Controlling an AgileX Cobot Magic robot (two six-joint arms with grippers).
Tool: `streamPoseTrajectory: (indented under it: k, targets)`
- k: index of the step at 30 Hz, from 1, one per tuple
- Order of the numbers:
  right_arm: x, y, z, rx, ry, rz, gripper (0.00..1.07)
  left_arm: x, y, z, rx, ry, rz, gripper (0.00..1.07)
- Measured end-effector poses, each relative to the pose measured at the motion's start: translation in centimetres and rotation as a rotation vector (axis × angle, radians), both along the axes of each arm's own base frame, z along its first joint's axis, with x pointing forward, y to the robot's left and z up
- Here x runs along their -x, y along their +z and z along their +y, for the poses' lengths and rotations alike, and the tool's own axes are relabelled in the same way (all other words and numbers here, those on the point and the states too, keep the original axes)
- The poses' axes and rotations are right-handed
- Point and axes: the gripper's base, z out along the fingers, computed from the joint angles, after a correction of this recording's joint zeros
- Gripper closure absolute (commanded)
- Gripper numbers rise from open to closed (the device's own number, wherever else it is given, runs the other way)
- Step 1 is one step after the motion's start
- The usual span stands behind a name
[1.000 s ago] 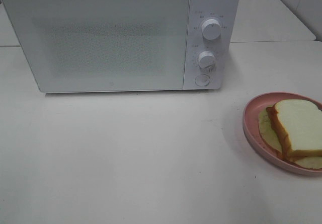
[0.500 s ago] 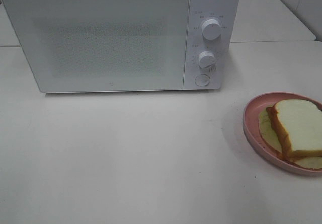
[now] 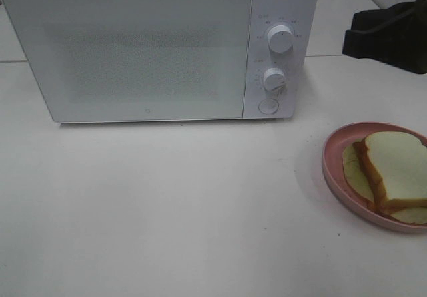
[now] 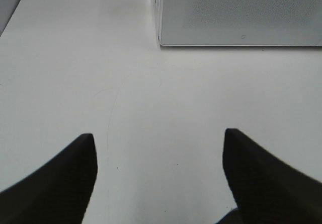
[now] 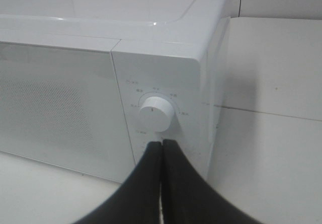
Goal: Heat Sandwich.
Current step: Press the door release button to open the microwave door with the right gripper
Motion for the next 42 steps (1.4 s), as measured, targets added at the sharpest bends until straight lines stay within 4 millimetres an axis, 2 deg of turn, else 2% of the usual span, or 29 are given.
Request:
streamPoseTrajectory:
  k: [12, 15, 18, 19, 21, 23, 29, 33, 38, 42]
  targets:
    - [-2.0, -3.8, 3.3, -0.203, -0.031, 0.118, 1.07, 0.0, 0.0, 0.0, 0.000, 0.000, 0.000, 0.40]
    - [-2.4, -5.3, 4.9, -0.289, -0.030, 0.155, 1.07, 0.0, 0.0, 0.0, 0.000, 0.000, 0.000, 0.40]
    - [-2.6, -6.2, 5.6, -0.352, -0.040, 0.189, 1.07, 0.0, 0.0, 0.0, 0.000, 0.000, 0.000, 0.40]
    - [-2.9, -7.3, 6.0, -0.418, -0.067, 0.231, 1.07, 0.0, 0.0, 0.0, 0.000, 0.000, 0.000, 0.40]
    - [-3.1, -7.8, 6.2, -0.447, -0.083, 0.253, 1.07, 0.0, 0.0, 0.0, 0.000, 0.000, 0.000, 0.40]
    - [-3.6, -9.0, 6.4, -0.575, -0.139, 0.295, 1.07, 0.0, 0.0, 0.0, 0.000, 0.000, 0.000, 0.40]
    - [-4.5, -11.1, 6.6, -0.765, -0.214, 0.325, 1.07, 0.0, 0.0, 0.0, 0.000, 0.000, 0.000, 0.40]
    - [-5.0, -13.6, 6.1, -0.932, -0.375, 0.394, 1.07, 0.0, 0.0, 0.0, 0.000, 0.000, 0.000, 0.40]
    - [-5.3, -15.3, 5.9, -1.010, -0.474, 0.439, 1.07, 0.0, 0.0, 0.0, 0.000, 0.000, 0.000, 0.40]
    - [-6.4, -16.4, 6.4, -1.065, -0.523, 0.446, 1.07, 0.0, 0.0, 0.0, 0.000, 0.000, 0.000, 0.40]
